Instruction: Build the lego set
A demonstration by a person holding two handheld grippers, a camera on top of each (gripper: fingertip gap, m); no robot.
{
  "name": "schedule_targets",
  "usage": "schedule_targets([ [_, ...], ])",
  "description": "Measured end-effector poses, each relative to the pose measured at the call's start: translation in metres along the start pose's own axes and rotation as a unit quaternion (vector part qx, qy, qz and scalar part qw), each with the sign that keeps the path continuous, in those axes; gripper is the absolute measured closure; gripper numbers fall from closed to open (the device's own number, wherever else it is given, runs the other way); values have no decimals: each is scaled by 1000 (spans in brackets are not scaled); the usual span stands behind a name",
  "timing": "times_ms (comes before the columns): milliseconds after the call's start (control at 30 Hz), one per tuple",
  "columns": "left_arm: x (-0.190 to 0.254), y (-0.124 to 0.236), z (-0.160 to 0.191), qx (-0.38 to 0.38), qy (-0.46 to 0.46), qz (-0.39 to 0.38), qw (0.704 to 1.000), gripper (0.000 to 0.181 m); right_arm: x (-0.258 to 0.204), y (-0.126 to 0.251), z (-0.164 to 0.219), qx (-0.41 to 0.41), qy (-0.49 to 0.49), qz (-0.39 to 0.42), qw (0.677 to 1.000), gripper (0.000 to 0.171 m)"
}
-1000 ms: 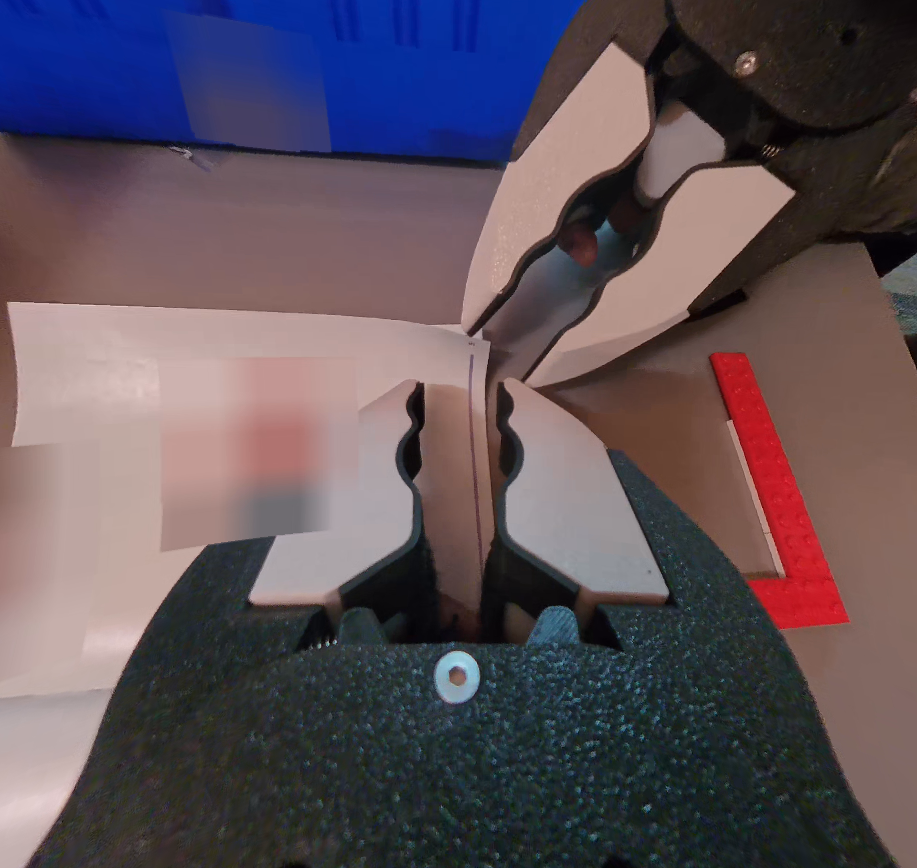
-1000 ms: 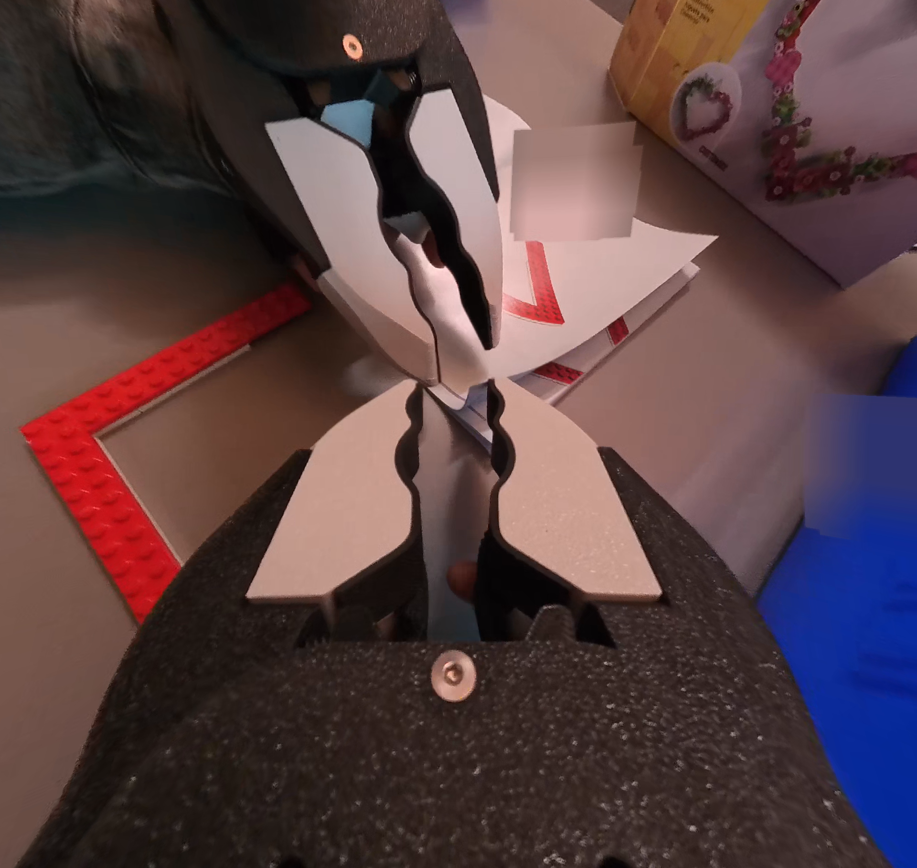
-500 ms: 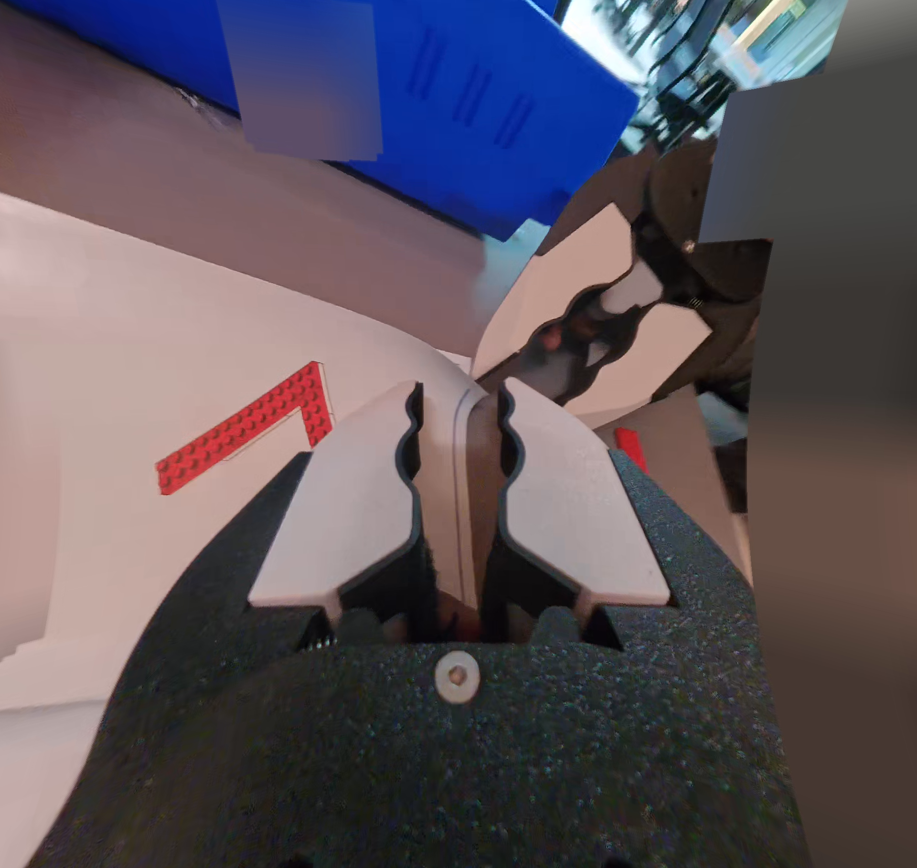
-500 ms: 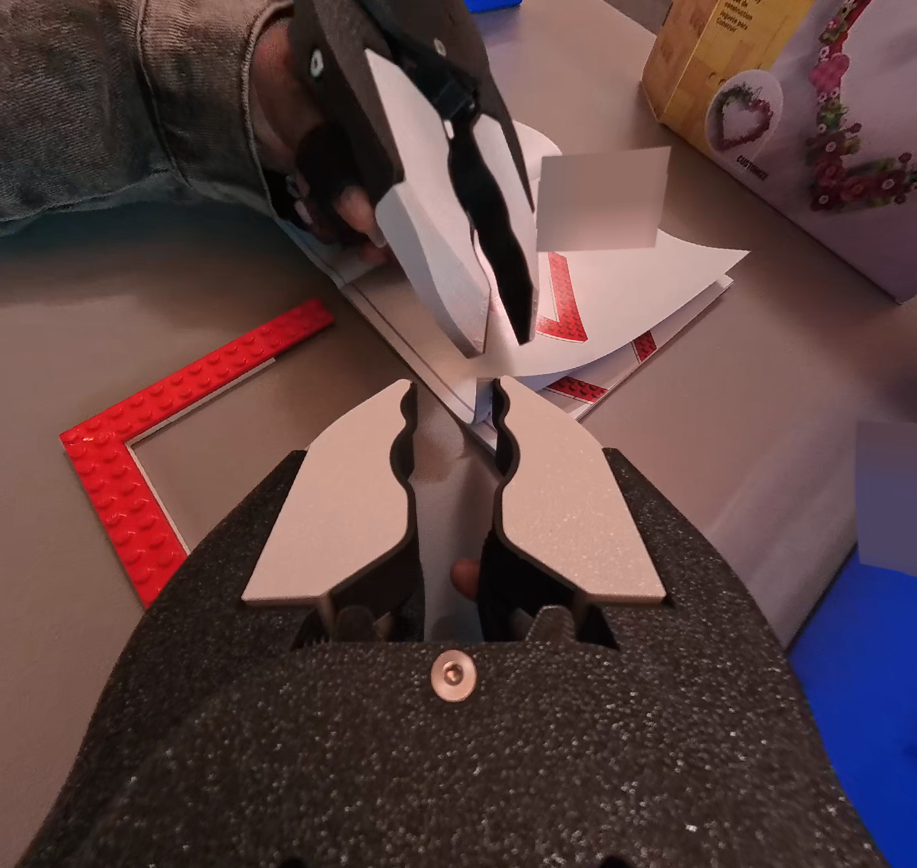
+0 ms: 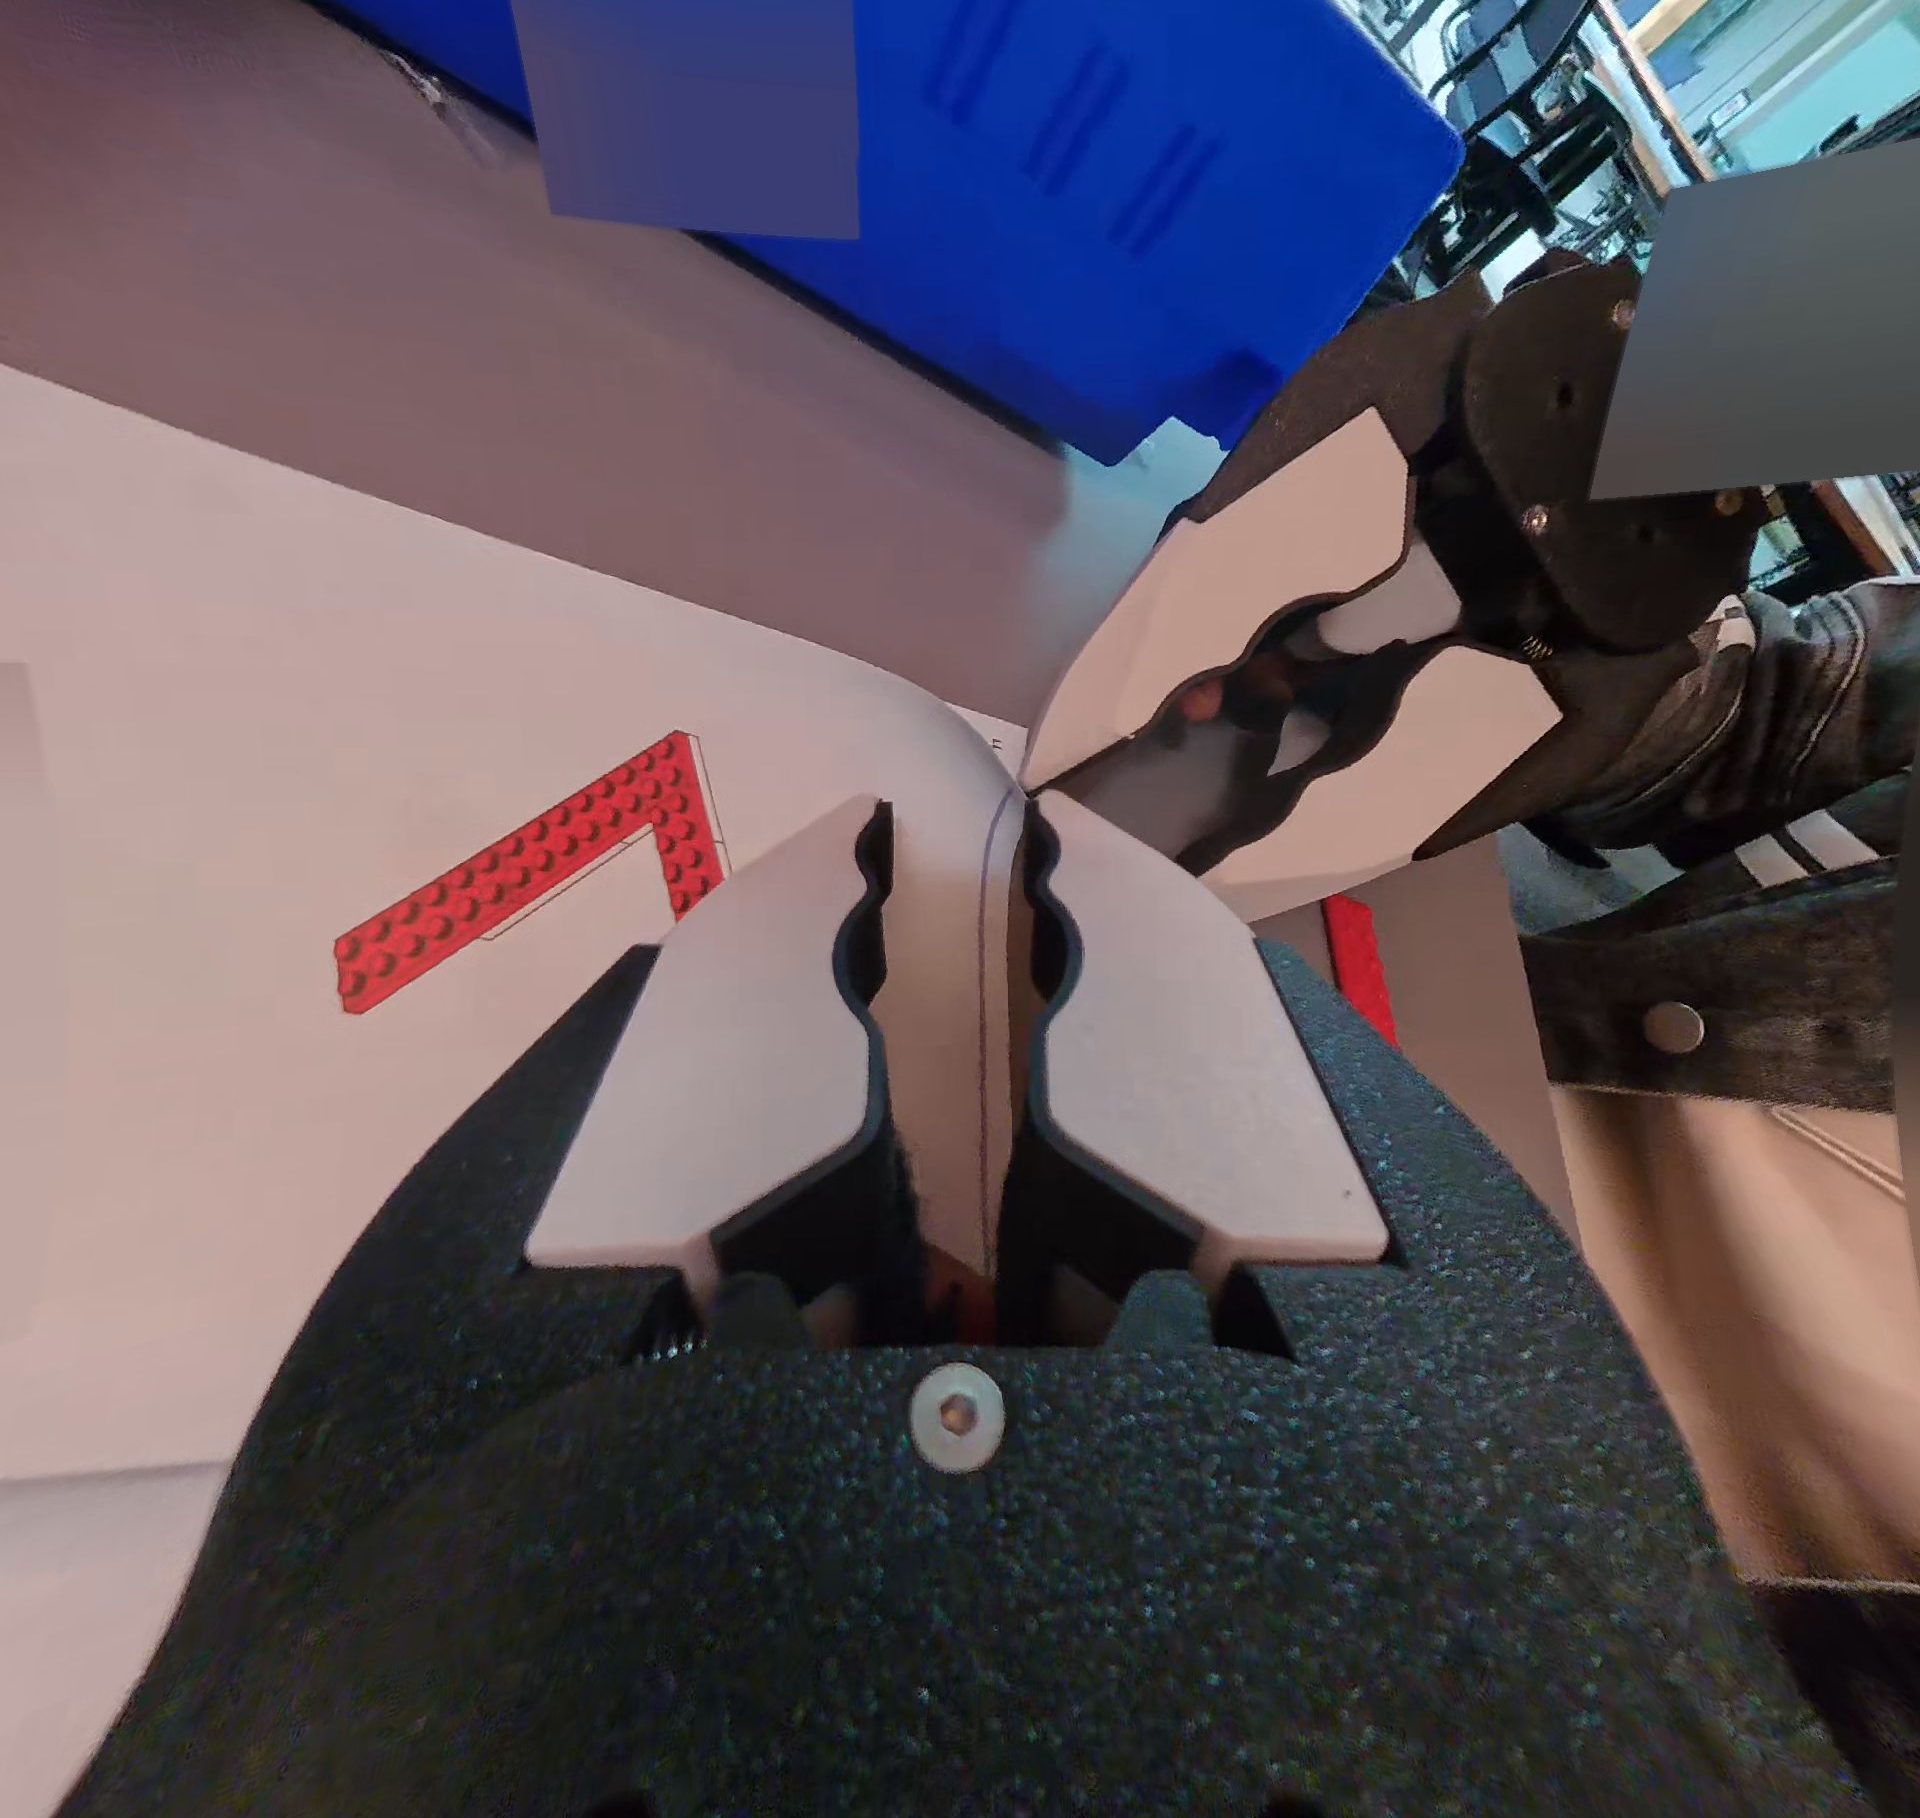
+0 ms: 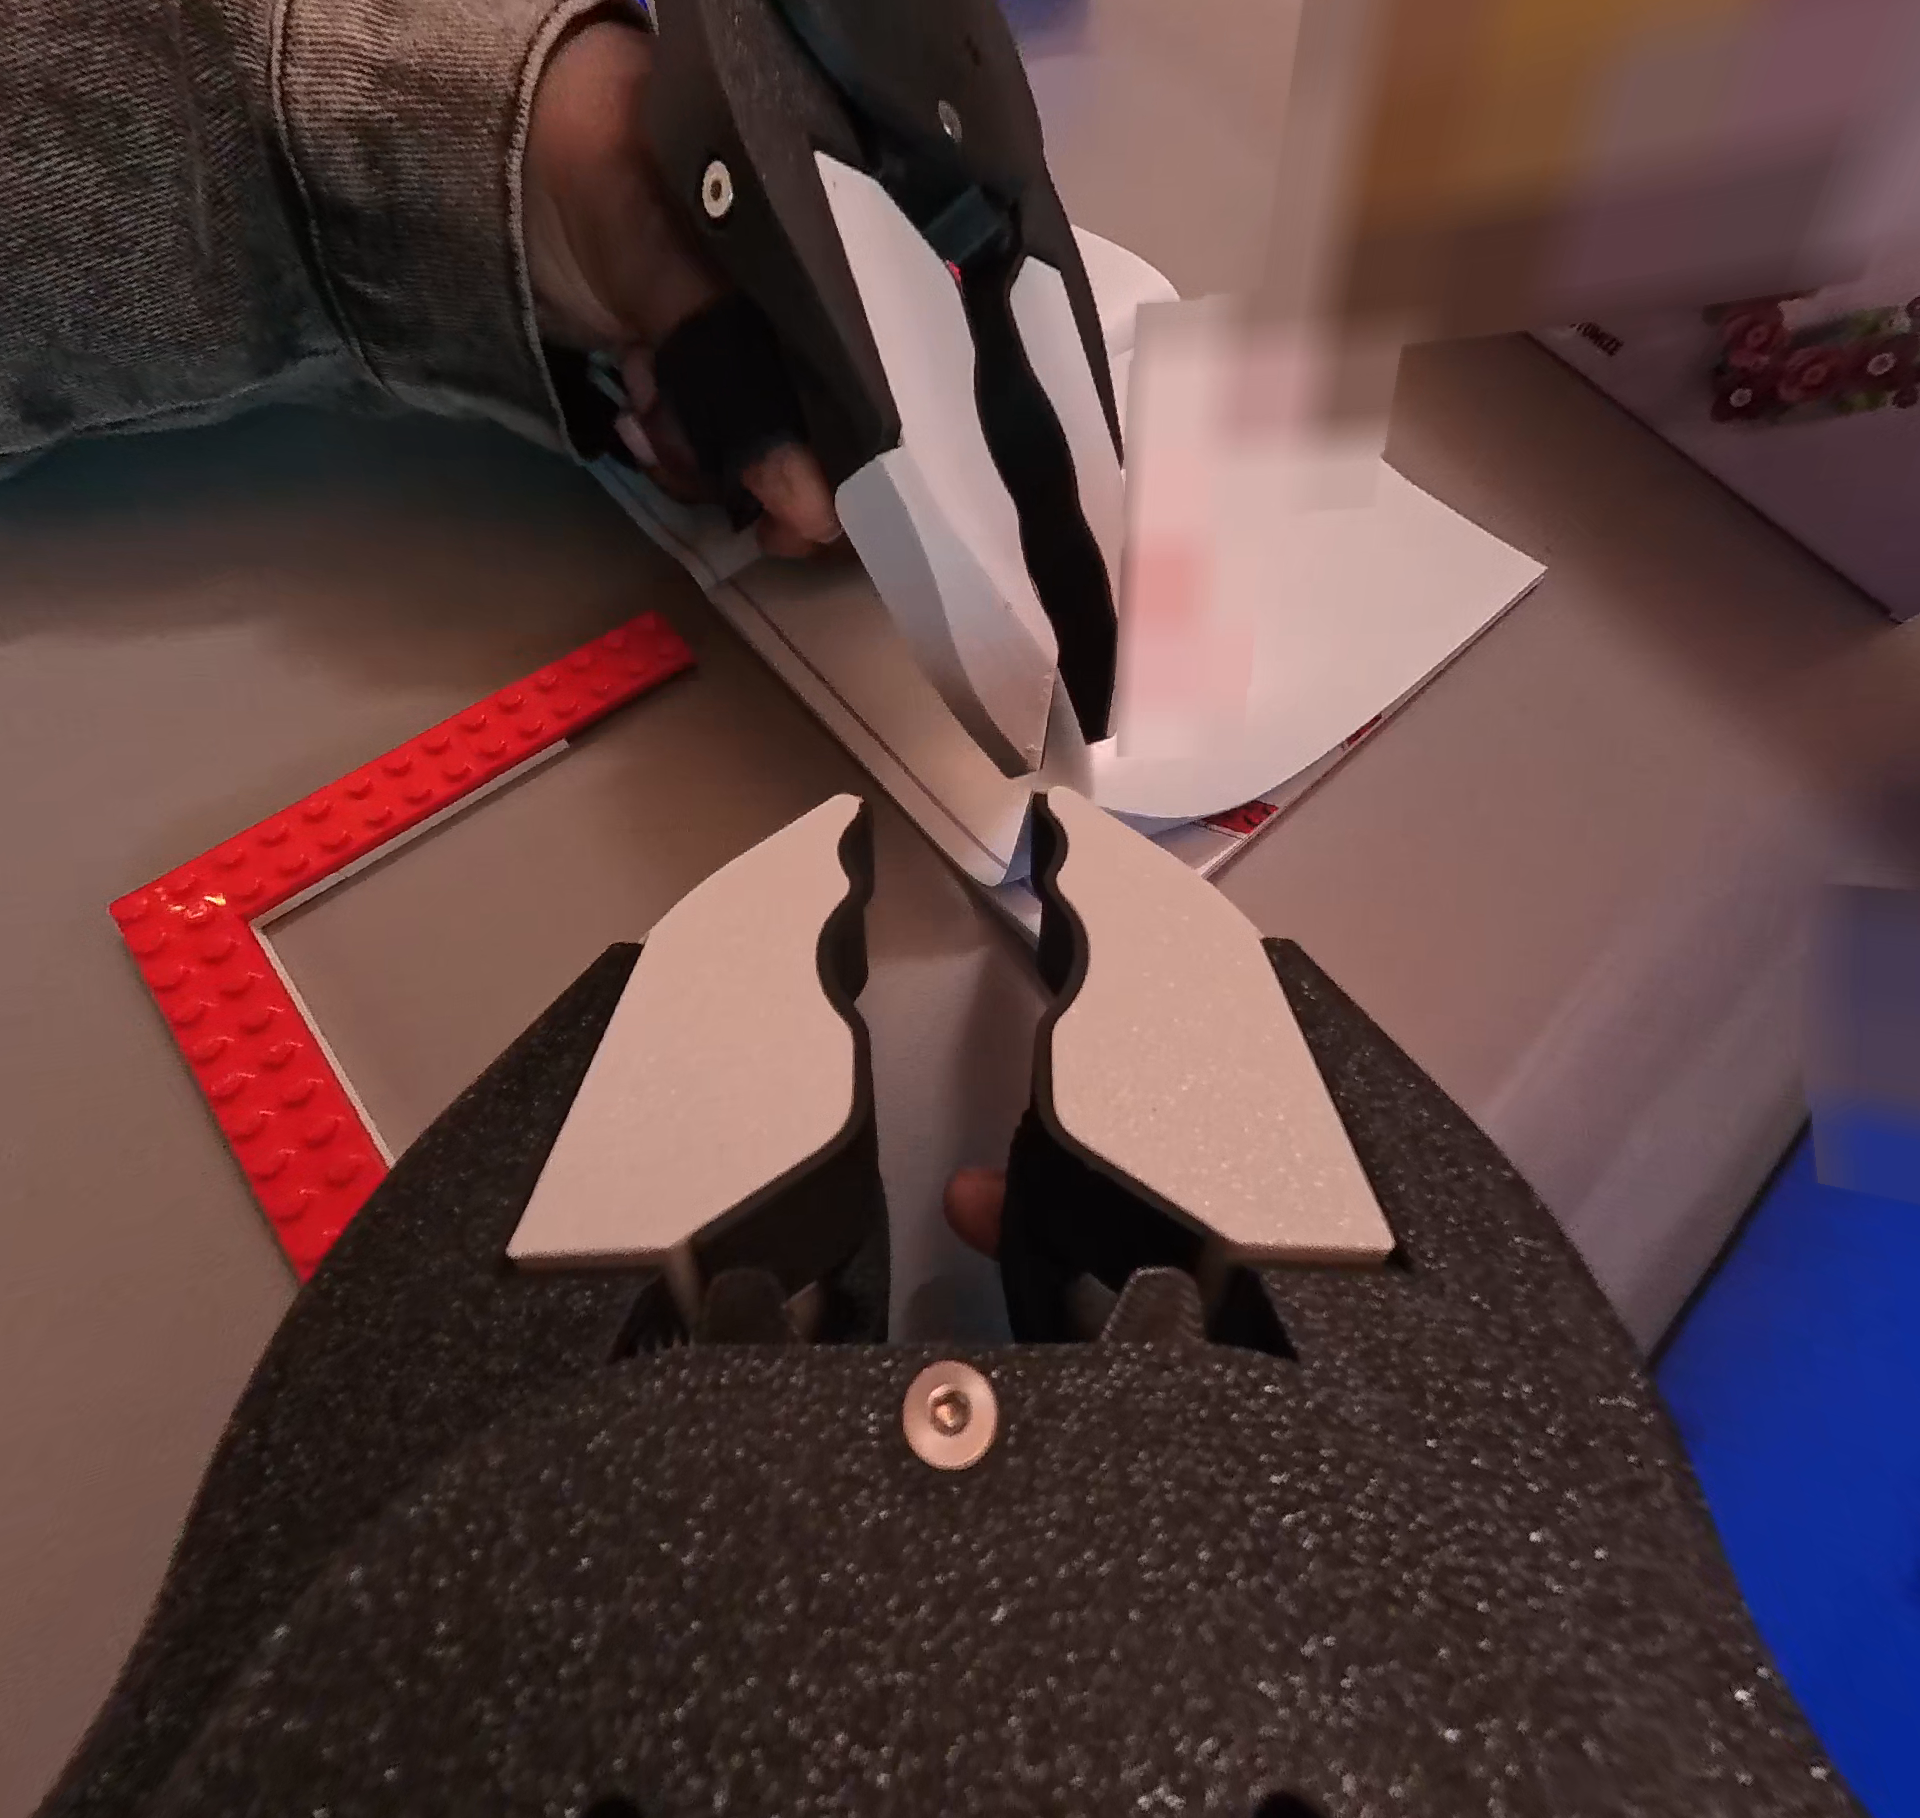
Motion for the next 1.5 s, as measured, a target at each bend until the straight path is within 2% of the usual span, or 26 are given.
schedule_targets([
  [467,-6,-5,5,-28,0,-34,999,155,3,-3,6,-25,-2,14,1000,142],
  [833,-5,1,-1,4,15,-14,1000,156,12,1,18,-58,-15,39,997,143],
  [1233,-6,1,0,3,22,-14,1000,154,12,4,24,-76,-18,42,996,143],
  [1500,3,-6,6,-36,-55,-33,997,134,5,-4,19,-80,-6,17,997,132],
])
Point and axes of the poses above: each gripper's, where its closed fingertips meet, y back along the fingers, z out of its underside, x = y × z across the jaws, the point moved 2 cm from there along y, back along the fingers, and after that the axes turned 9 degrees about -y, right-handed, at the moved point
